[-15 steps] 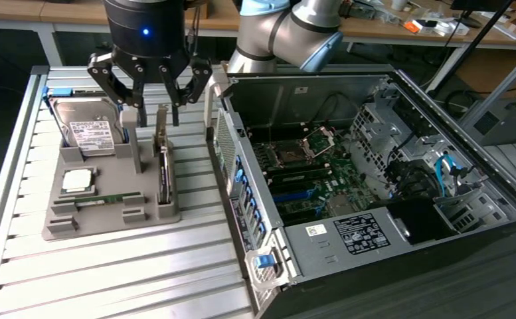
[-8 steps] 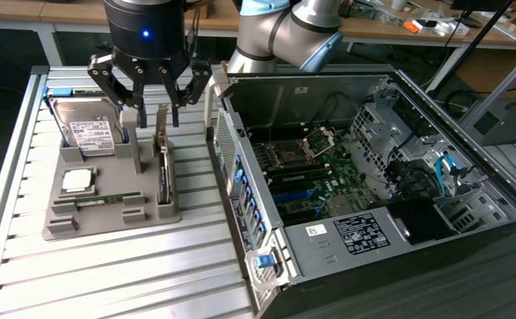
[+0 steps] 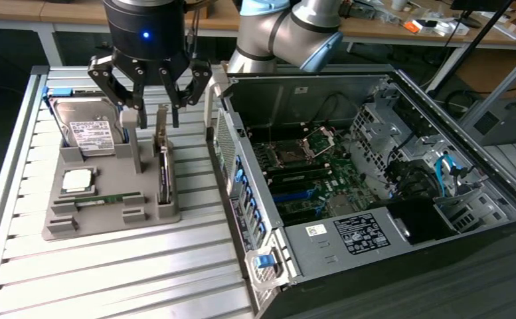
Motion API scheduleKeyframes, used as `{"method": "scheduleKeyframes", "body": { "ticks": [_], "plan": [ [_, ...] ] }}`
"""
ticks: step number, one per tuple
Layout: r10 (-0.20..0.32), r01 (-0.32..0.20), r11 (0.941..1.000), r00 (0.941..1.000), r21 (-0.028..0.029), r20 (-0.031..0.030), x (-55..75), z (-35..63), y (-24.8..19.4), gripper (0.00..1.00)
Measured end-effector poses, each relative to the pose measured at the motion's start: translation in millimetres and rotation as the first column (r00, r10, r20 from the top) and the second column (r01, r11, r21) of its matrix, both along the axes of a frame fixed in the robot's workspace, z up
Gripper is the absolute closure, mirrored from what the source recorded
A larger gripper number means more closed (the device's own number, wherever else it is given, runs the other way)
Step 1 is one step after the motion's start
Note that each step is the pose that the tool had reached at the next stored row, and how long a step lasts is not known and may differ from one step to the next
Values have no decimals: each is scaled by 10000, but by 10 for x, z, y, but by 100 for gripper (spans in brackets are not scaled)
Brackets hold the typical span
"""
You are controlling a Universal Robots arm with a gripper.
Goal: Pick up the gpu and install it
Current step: 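Pick up the gpu and move the gpu toward the slot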
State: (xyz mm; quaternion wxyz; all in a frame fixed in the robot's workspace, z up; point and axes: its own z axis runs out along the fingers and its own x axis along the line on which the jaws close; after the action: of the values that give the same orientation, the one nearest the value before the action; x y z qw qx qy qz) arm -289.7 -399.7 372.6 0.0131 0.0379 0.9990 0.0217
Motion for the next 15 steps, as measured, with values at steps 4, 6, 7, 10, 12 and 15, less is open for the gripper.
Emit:
{"method": "scheduleKeyframes", "body": {
  "ticks": [4, 6, 7, 10, 12, 15],
  "plan": [
    [0, 0, 10000, 10000, 0, 0, 0, -14, 0, 52],
    [0, 0, 10000, 10000, 0, 0, 0, -22, 0, 52],
    [0, 0, 10000, 10000, 0, -1, 0, -25, 0, 52],
    [0, 0, 10000, 10000, 0, -1, 0, -36, 0, 52],
    [0, 0, 10000, 10000, 0, -1, 0, -42, 0, 52],
    [0, 0, 10000, 10000, -3, -1, 0, -52, 0, 52]
  ]
}}
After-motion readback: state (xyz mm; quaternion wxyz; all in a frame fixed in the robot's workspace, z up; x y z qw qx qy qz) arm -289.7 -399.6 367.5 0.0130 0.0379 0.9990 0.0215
